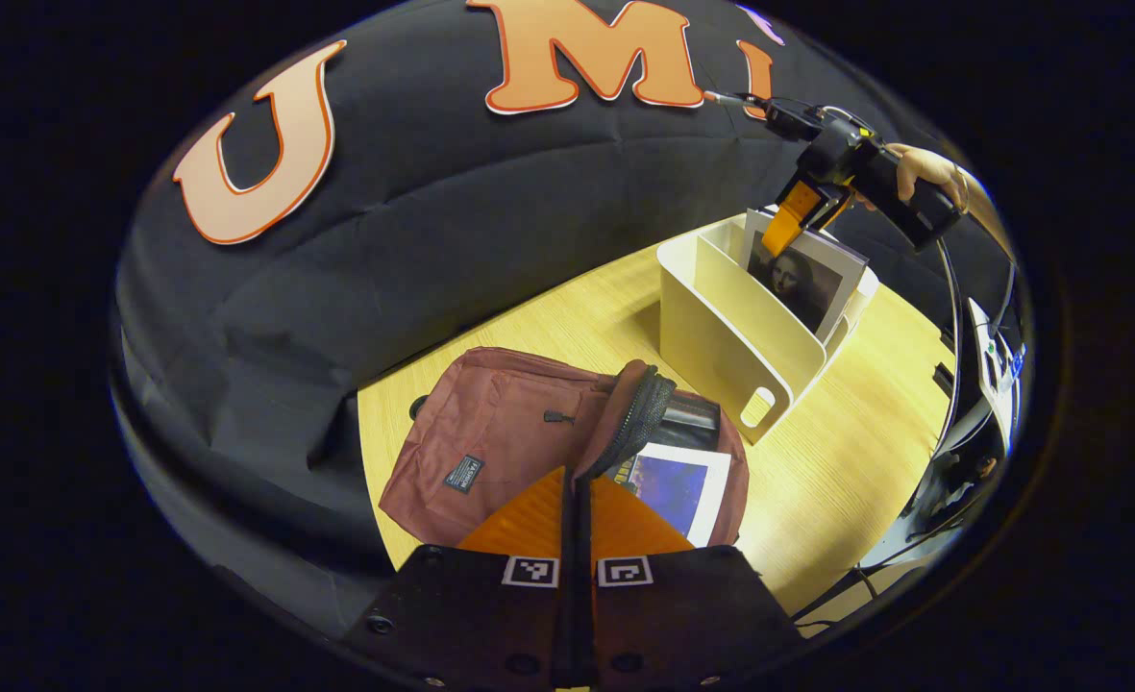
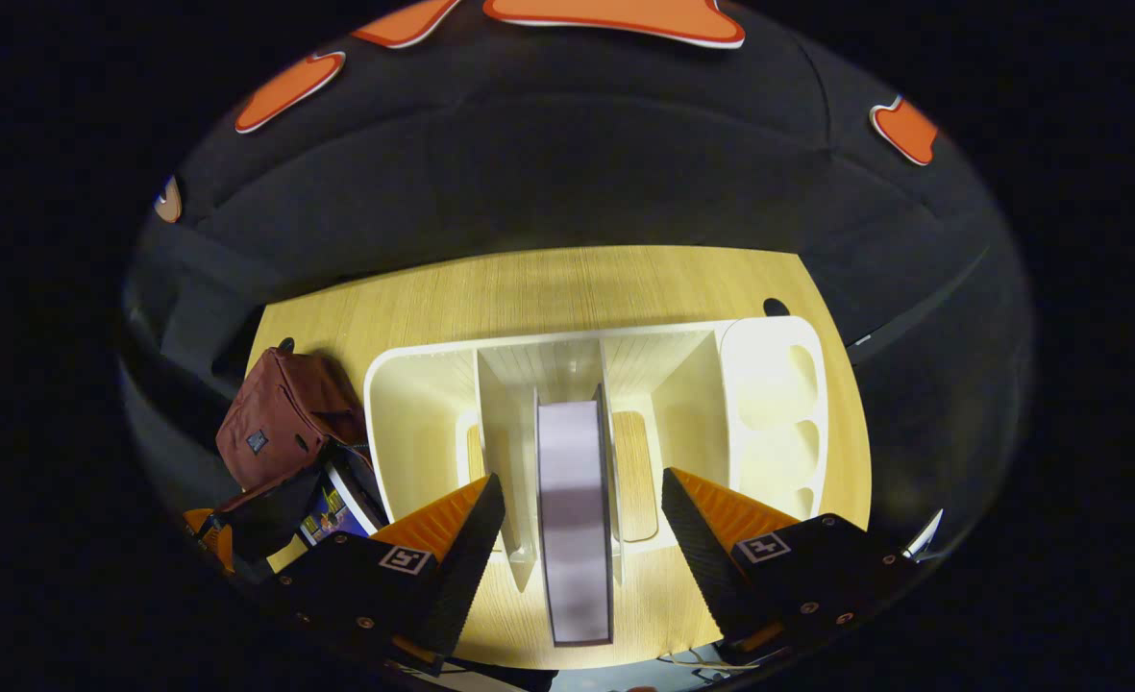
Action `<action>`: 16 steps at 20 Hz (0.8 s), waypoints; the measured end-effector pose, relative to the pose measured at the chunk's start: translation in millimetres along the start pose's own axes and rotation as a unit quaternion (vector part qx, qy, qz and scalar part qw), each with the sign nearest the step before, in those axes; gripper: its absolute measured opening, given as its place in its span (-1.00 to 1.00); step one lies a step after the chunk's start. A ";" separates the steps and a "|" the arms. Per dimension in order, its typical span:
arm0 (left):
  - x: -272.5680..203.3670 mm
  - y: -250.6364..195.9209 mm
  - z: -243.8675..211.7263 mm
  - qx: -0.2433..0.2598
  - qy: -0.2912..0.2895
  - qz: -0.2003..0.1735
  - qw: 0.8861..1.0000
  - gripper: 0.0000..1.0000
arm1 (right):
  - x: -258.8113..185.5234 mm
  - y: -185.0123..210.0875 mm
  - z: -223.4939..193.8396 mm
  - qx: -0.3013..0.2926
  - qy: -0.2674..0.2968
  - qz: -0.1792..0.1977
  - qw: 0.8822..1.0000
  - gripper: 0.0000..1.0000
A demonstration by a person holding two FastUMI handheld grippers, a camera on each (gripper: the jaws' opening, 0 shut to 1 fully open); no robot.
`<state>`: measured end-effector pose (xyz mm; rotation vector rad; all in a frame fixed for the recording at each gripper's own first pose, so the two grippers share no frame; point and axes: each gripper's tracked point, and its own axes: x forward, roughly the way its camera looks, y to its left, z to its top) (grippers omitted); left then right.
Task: Open the schoolbag, grab two books from the bookshelf and put them into the schoolbag.
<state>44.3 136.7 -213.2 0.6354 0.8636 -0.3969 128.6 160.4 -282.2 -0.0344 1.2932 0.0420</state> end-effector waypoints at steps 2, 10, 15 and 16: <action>0.7 0.8 -0.4 -0.001 0.002 0.001 1.000 -0.99 | 10.4 5.1 -7.0 0.005 0.016 0.013 1.000 0.98; 1.1 1.8 -2.3 -0.001 0.004 -0.001 1.000 -0.99 | -2.2 9.4 -5.4 0.009 0.004 0.015 1.000 -0.22; 1.4 -0.2 -3.0 -0.003 0.001 -0.009 1.000 -0.99 | -65.1 2.7 20.2 -0.016 -0.048 0.004 0.999 -0.23; 0.3 -0.1 -3.5 -0.001 0.000 -0.010 1.000 -0.99 | -80.9 2.2 26.0 -0.016 -0.062 0.002 0.998 -0.22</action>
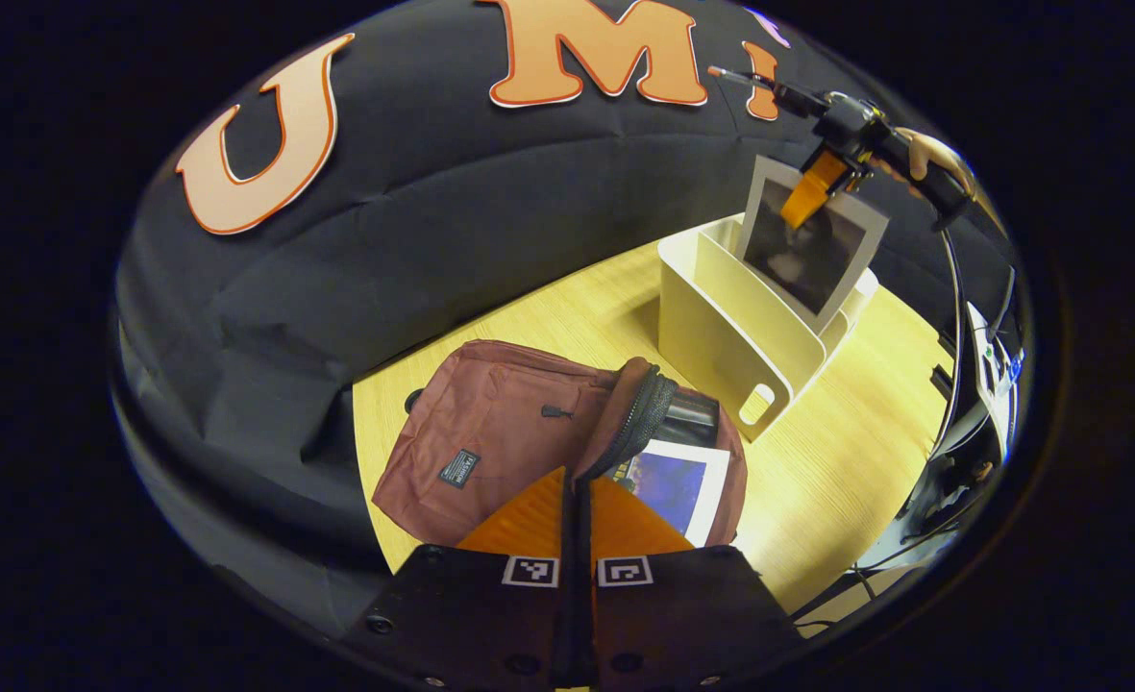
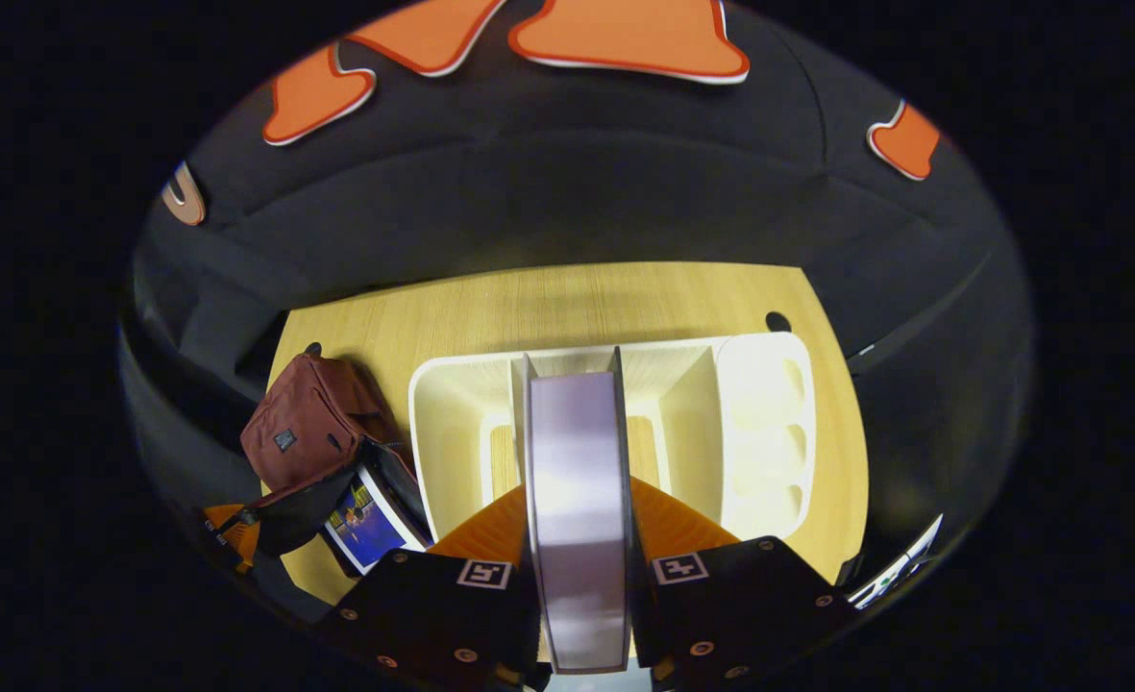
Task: Open the schoolbag, grab two books from the bookshelf and put them into the schoolbag.
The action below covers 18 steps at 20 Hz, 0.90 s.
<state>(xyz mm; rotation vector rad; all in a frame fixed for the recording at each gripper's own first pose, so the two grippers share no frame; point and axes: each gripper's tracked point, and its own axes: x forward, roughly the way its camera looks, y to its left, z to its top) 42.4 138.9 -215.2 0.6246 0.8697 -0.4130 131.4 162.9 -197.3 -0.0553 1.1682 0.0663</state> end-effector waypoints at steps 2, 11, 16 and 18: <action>-0.9 1.3 -1.1 0.006 -0.002 -0.001 1.000 -0.99 | -32.9 0.4 16.0 0.005 -0.033 0.001 0.999 -0.22; -8.0 5.8 6.9 0.030 -0.013 -0.007 0.999 -0.99 | -164.3 50.5 -21.9 0.090 -0.124 0.149 0.977 -0.24; -11.4 2.8 10.8 0.036 -0.017 -0.011 0.999 -0.99 | -162.1 80.2 -99.8 0.196 -0.115 0.247 0.942 -0.24; -13.0 0.4 10.6 0.040 -0.018 -0.017 0.999 -0.99 | -140.4 100.6 -122.0 0.235 -0.104 0.282 0.924 -0.24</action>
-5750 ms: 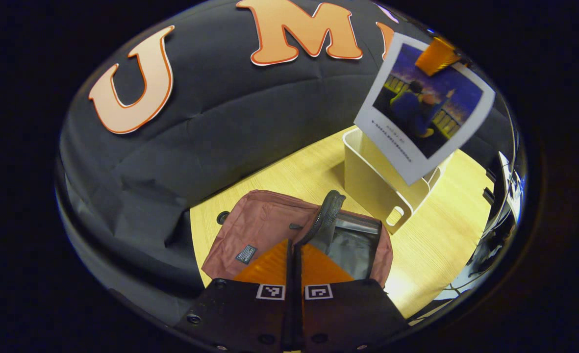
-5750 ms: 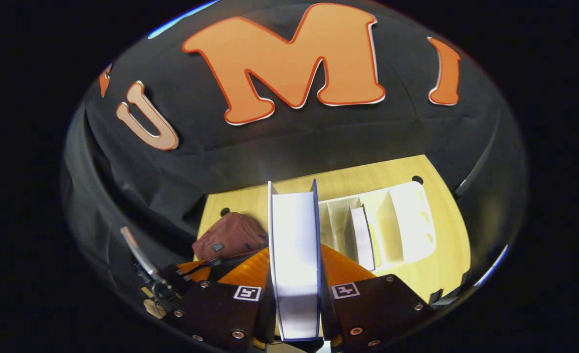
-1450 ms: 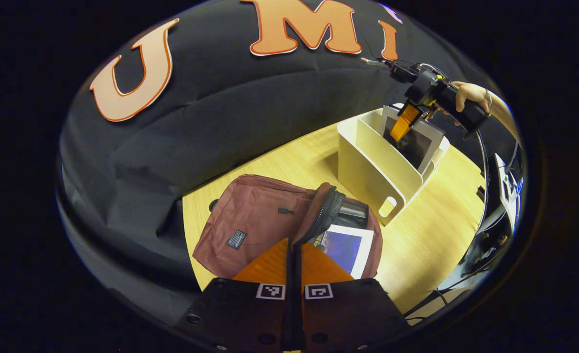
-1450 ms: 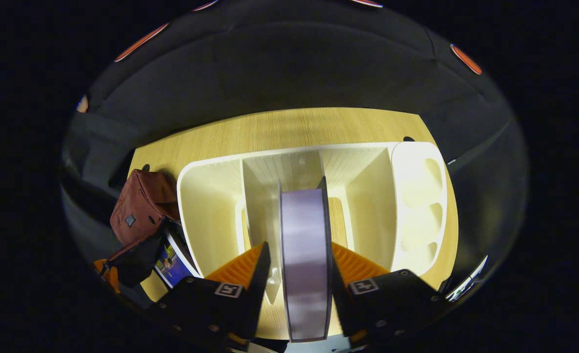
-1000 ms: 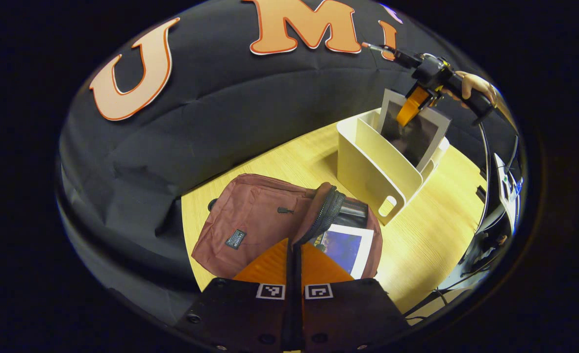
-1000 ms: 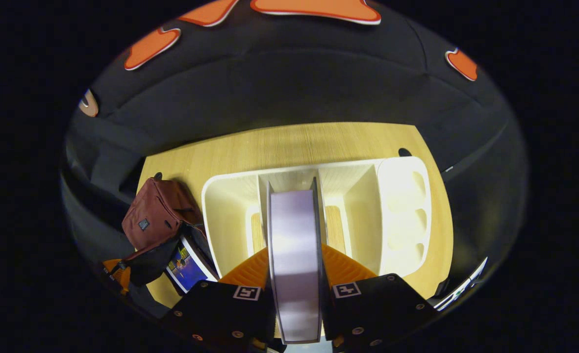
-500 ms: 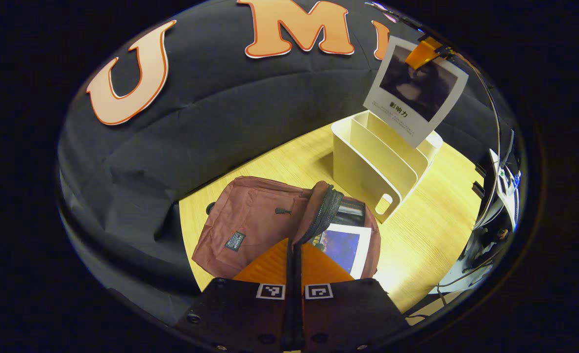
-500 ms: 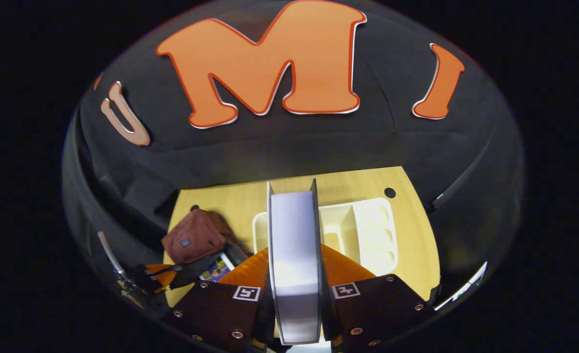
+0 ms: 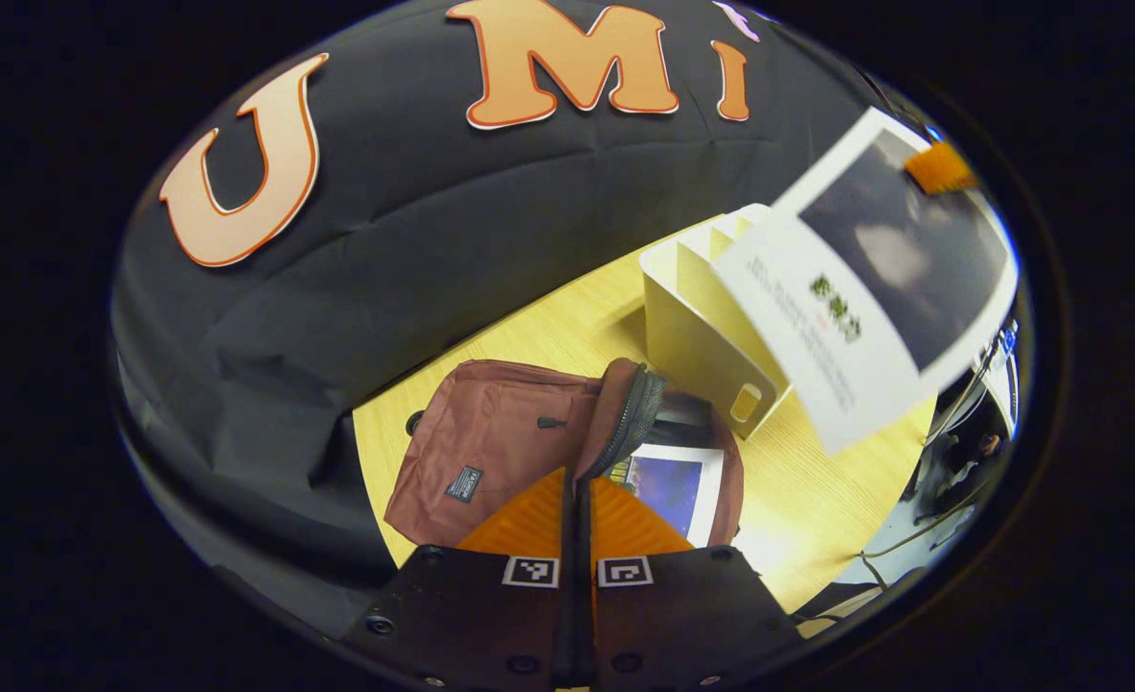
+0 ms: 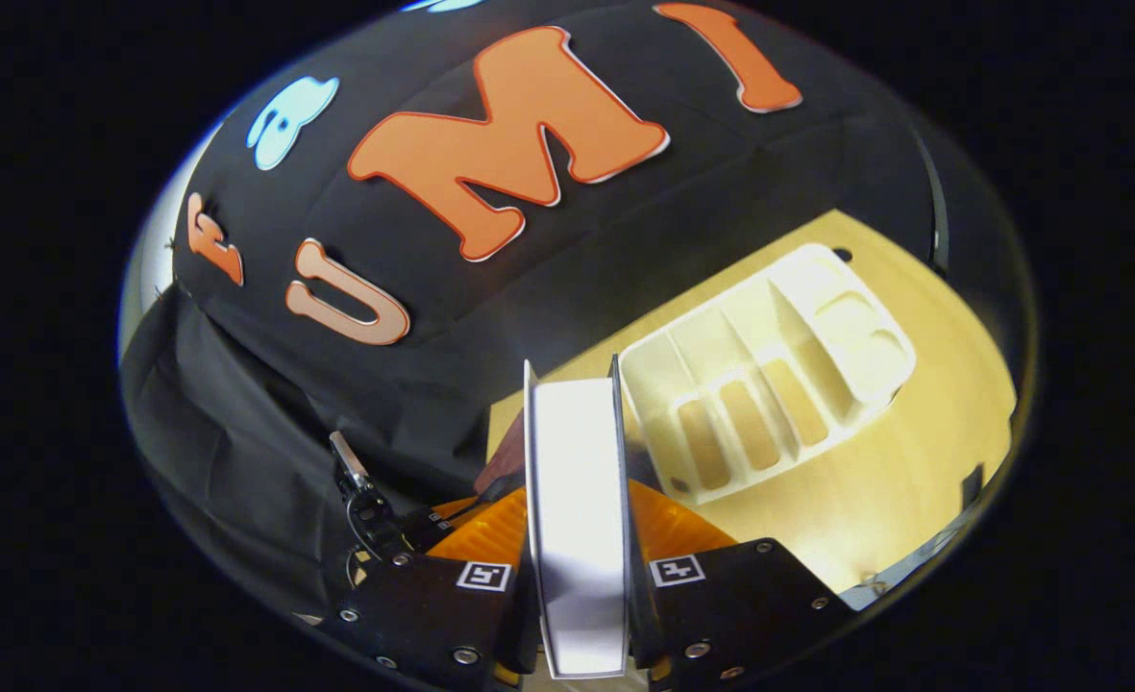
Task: Open the schoolbag, grab two books from the bookshelf and put them into the schoolbag.
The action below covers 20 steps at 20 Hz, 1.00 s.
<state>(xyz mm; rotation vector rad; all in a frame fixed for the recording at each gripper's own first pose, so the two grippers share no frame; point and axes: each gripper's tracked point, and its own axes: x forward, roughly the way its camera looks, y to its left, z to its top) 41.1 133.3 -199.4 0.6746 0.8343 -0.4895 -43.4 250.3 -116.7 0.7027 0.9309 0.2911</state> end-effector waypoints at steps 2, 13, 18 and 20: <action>-0.5 -1.0 3.1 0.004 -0.002 0.000 1.000 -0.99 | 20.4 -16.6 -26.9 0.041 0.001 0.010 0.999 -0.24; -10.6 -27.4 19.1 0.038 -0.014 -0.003 0.999 -0.99 | 164.2 -45.2 -113.1 0.234 0.002 0.040 0.971 -0.25; -15.5 -35.4 25.9 0.056 -0.023 -0.007 0.998 -0.99 | 214.3 -17.9 -107.6 0.249 -0.052 0.039 0.966 -0.25; -15.7 -37.2 27.4 0.067 -0.028 -0.009 0.997 -0.99 | 228.9 -12.4 -108.0 0.259 -0.097 0.026 0.961 -0.24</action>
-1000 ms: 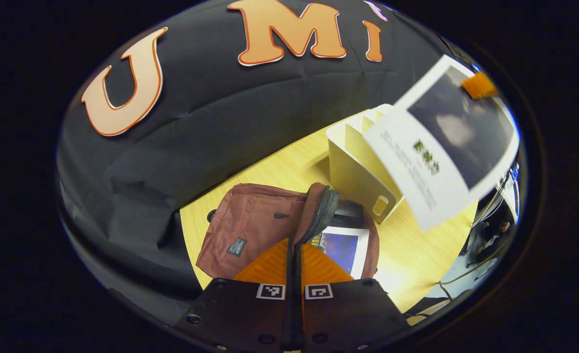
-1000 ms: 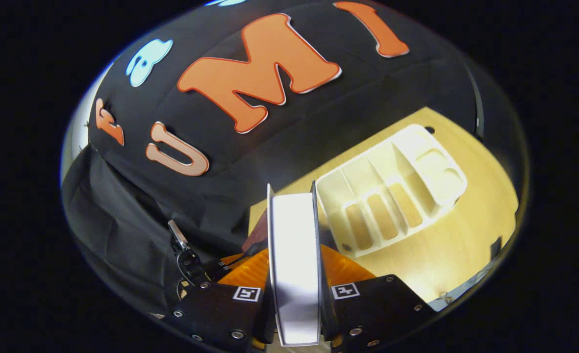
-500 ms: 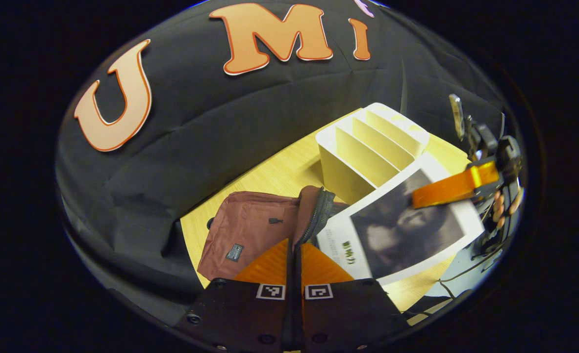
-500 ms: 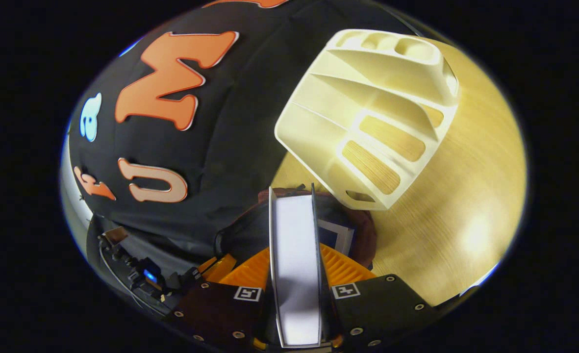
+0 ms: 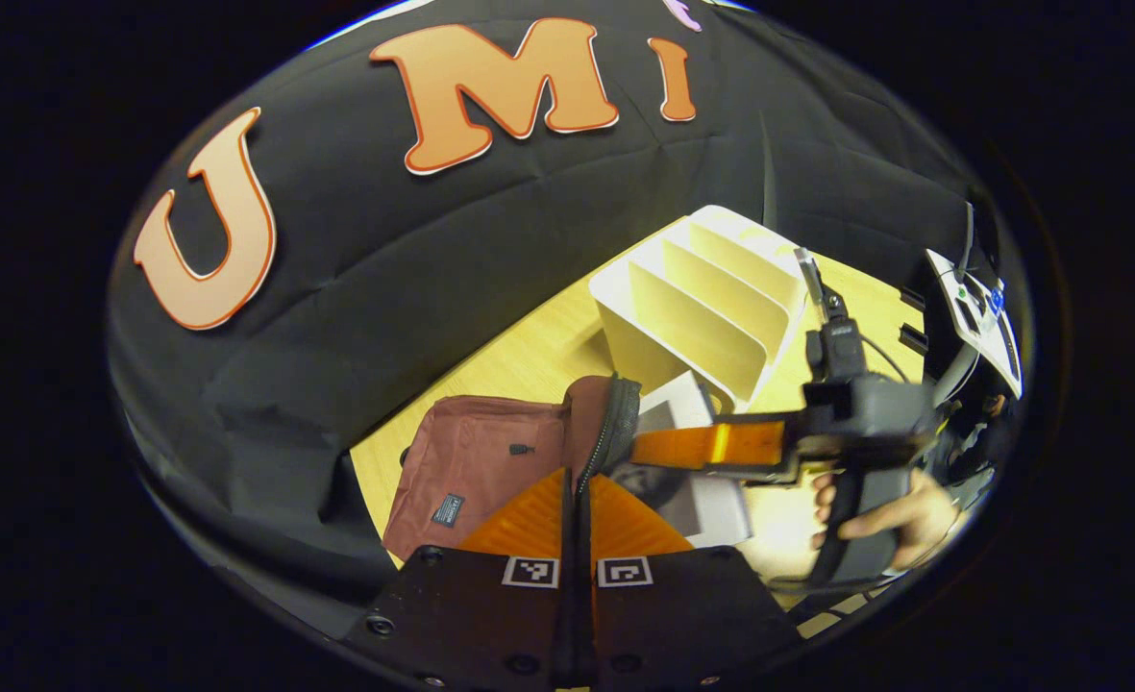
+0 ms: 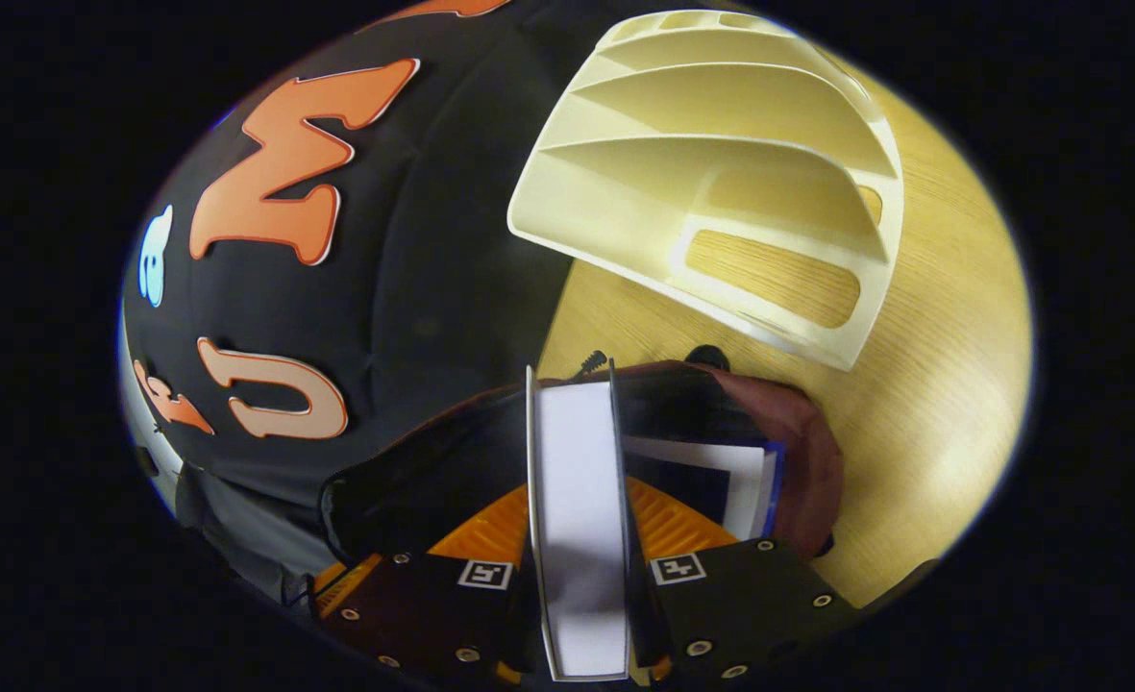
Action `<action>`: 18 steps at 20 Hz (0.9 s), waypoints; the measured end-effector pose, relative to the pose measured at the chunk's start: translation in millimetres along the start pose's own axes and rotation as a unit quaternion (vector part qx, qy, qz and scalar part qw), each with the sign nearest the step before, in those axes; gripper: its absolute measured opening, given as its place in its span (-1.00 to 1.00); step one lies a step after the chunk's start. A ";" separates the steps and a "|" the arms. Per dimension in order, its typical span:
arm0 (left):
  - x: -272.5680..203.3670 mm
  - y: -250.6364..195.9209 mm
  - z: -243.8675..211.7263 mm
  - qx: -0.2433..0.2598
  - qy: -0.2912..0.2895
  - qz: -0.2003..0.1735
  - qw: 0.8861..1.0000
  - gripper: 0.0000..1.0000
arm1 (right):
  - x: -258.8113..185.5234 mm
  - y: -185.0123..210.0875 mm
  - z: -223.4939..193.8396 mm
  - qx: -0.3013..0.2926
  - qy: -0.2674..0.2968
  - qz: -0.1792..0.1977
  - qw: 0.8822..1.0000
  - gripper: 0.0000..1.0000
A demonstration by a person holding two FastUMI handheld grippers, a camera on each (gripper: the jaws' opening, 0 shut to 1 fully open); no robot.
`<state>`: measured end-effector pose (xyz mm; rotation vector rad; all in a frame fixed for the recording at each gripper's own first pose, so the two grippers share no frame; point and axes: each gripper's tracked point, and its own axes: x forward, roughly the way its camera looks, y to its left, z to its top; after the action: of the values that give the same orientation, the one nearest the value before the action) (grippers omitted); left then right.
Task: Open the schoolbag, grab two books from the bookshelf and put them into the schoolbag.
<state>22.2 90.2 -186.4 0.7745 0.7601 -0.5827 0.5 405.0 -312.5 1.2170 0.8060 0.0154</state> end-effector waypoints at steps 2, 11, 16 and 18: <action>-7.3 2.6 7.9 0.021 -0.009 0.007 1.000 -0.99 | 11.0 5.4 -18.9 -0.002 0.005 -0.010 1.000 -0.25; -10.6 10.8 -5.7 0.004 -0.009 0.009 1.000 -0.99 | 5.2 -23.2 -46.2 -0.018 0.072 -0.107 0.991 0.13; -8.2 11.1 -12.1 -0.007 -0.008 0.004 1.000 -0.99 | -14.6 -29.5 -46.2 -0.036 0.103 -0.154 0.982 0.94; -7.5 12.4 -14.2 -0.012 -0.009 0.003 1.000 -0.99 | -29.9 -34.0 -35.0 -0.056 0.100 -0.176 0.978 0.95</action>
<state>21.0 110.0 -182.5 0.7479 0.7470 -0.5725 -54.3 408.2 -328.6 0.9632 1.1749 -0.1067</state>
